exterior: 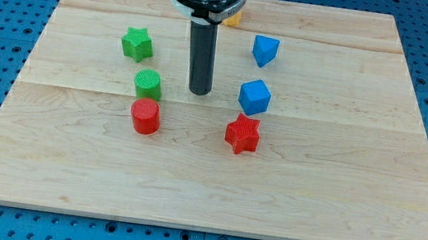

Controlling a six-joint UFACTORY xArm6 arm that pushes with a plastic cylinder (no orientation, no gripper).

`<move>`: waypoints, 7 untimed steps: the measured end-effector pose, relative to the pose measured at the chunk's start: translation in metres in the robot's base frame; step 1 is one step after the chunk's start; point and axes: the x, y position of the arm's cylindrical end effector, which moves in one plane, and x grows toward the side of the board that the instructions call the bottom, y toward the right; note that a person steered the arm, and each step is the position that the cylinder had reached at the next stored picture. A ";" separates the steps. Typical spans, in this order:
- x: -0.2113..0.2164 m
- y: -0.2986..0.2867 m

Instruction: Push the green circle to the left side

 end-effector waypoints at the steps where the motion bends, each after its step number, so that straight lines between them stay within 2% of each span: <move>1: 0.003 -0.009; 3: 0.021 -0.037; 4: 0.013 -0.063; 7: 0.013 -0.060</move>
